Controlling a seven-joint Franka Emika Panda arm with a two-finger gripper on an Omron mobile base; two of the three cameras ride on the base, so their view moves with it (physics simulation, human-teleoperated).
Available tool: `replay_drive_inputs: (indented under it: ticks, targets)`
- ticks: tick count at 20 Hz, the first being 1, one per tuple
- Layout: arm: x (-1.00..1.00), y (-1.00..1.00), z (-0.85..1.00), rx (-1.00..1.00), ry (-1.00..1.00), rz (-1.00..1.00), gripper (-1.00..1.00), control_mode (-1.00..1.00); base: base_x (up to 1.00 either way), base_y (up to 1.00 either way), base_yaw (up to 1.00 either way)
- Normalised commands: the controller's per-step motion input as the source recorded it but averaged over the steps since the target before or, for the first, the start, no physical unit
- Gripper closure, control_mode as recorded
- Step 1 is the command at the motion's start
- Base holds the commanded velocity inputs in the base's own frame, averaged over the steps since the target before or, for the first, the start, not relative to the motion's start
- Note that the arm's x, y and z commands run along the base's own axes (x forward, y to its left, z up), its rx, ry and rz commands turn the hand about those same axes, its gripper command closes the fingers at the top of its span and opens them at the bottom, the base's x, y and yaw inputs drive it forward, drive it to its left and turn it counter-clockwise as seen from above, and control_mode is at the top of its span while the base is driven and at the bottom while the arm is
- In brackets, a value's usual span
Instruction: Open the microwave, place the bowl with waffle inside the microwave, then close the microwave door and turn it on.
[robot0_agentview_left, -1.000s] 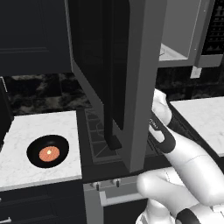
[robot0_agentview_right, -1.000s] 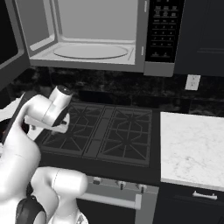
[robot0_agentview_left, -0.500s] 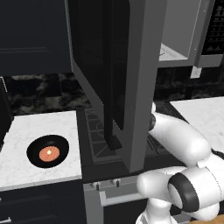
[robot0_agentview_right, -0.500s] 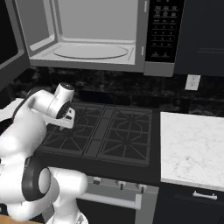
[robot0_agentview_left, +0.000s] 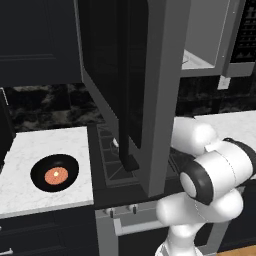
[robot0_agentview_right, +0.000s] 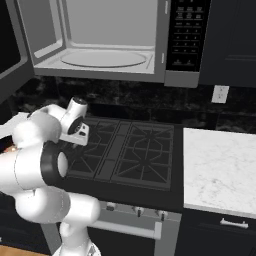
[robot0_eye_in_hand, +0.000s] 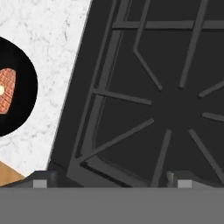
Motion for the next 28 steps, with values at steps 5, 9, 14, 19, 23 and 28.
replay_drive_inputs:
  ticks: [5, 9, 14, 19, 23, 28]
  targets:
    - [0.34, 0.17, -0.26, 0.03, 0.0, 0.0, -1.0, -1.0, 0.0, 0.0, 0.0]
    - [0.0, 0.26, -0.01, 0.07, 0.0, 0.0, -1.0, -1.0, 0.0, 0.0, 0.0]
    - [-0.01, 0.45, -0.01, 0.01, 0.0, 0.01, -1.0, -1.0, 0.0, 0.0, 0.0]
    - [0.0, 0.51, -0.01, 0.0, 0.0, 0.0, -1.0, -1.0, 0.0, 0.0, 0.0]
    - [-0.01, 0.46, 0.0, 0.0, 0.0, 0.02, -1.0, -1.0, 0.0, 0.0, 0.0]
    - [-0.12, 0.36, 0.0, 0.01, 0.0, 0.05, -1.0, -1.0, 0.0, 0.0, 0.0]
